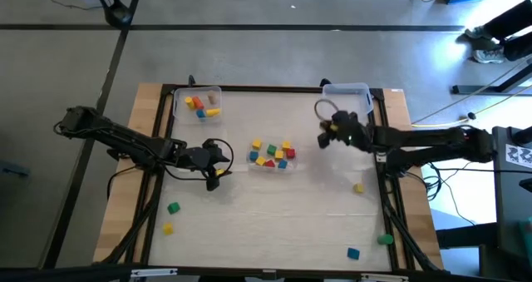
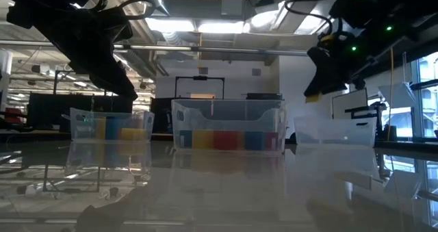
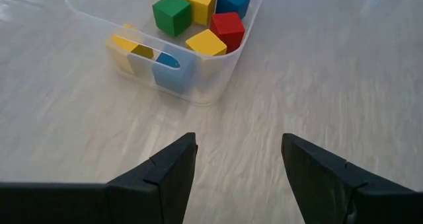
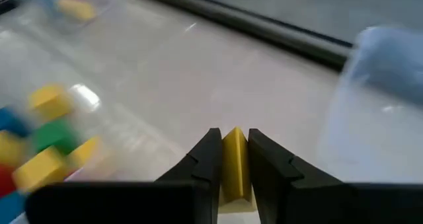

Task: Sort blocks by size
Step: Put the yellow triangular block into the top right transparent bin

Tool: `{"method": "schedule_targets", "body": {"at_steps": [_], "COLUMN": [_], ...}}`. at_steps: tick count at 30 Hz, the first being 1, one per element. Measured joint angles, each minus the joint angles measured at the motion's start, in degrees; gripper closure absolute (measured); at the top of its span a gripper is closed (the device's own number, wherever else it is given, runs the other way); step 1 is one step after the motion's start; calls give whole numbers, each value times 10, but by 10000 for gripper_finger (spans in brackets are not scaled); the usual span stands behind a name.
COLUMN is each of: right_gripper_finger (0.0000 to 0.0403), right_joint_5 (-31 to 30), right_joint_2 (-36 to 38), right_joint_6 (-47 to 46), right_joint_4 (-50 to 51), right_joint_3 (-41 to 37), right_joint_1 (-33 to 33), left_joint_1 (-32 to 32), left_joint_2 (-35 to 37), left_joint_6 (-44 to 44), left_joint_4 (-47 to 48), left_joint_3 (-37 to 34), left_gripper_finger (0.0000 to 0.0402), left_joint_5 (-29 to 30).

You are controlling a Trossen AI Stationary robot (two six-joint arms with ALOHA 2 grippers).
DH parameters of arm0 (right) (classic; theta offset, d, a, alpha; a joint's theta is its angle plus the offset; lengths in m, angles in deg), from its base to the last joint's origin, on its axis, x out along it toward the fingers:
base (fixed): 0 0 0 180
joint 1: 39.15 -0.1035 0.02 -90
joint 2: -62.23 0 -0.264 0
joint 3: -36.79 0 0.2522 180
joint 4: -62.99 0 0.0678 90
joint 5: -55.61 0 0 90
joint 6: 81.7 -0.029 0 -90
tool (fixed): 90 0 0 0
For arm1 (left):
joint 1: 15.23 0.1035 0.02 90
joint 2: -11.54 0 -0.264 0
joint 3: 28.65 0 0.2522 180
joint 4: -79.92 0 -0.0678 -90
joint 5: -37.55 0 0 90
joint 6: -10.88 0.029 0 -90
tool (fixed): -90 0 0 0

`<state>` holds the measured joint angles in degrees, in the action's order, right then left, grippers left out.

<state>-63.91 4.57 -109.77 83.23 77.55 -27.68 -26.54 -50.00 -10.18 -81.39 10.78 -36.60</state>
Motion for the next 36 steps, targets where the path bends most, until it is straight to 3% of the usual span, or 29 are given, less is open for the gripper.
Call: {"method": "schedule_targets", "body": {"at_steps": [10, 18, 29, 36], "right_gripper_finger": [339, 338, 332, 244], "right_joint_5": [49, 66, 61, 71], "right_joint_2": [17, 10, -56, -54], "right_joint_6": [58, 78, 78, 106], "right_joint_4": [-4, -33, -50, -29], "right_joint_3": [11, 16, 16, 16], "right_joint_1": [208, 314, 355, 355], "left_joint_1": [0, 0, 0, 0], "left_joint_2": [0, 0, 0, 0], "left_joint_6": [0, 0, -2, -2], "left_joint_4": [0, 0, 0, 0], "left_joint_3": [0, 0, 0, 0], "left_gripper_finger": [192, 192, 192, 192], "left_joint_5": [0, 0, 0, 0]}}
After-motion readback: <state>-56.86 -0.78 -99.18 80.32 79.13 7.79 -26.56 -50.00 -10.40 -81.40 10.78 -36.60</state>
